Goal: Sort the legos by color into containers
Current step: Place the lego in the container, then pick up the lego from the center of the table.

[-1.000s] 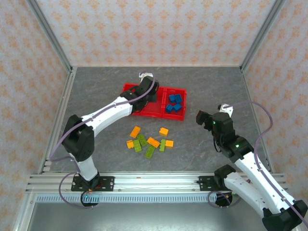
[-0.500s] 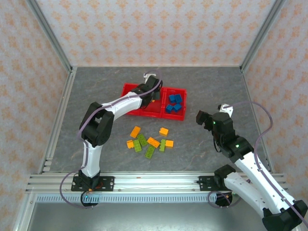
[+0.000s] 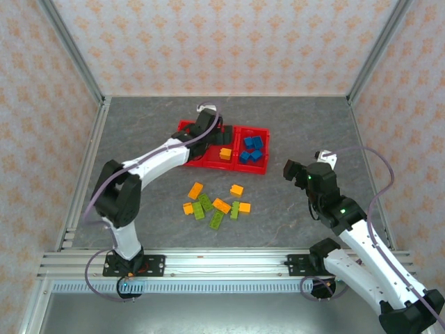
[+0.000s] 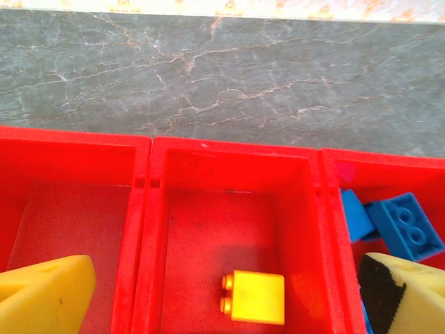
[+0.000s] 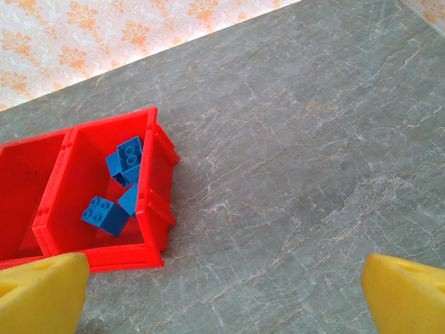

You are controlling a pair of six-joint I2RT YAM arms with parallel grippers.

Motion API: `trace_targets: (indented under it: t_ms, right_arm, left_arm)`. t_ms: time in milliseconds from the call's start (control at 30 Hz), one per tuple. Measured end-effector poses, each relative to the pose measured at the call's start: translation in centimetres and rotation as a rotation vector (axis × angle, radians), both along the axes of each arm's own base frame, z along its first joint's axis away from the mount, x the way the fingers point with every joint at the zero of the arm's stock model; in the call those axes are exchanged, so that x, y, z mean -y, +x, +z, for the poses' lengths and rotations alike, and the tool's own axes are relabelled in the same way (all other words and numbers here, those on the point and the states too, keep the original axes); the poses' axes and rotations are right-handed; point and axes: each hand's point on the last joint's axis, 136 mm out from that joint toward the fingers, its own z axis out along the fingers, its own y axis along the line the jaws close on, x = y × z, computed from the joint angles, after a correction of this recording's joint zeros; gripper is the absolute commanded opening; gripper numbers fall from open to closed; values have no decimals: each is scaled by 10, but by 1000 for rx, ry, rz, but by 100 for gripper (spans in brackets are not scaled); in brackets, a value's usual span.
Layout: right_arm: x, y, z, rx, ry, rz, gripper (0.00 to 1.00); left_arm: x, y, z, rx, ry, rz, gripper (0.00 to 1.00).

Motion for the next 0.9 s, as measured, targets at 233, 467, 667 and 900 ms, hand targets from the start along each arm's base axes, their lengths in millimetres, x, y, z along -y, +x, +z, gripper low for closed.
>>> trace_targets:
  t_ms: [233,467,667,900]
  right_arm:
    - [0,0,0,-1,0,-1,100]
    - [0,0,0,-1,0,0,100]
    - [0,0,0,-1,0,0,100]
    - [0,0,0,-1,0,0,100]
  left_arm:
    - [48,-50,9,-12,16,-171,99]
    - [87,-103,-26,-131,114,-320,97]
    - [96,-133,-77,-268,217,-368,84]
    - [90,-148,-116,-381,283,-361,72]
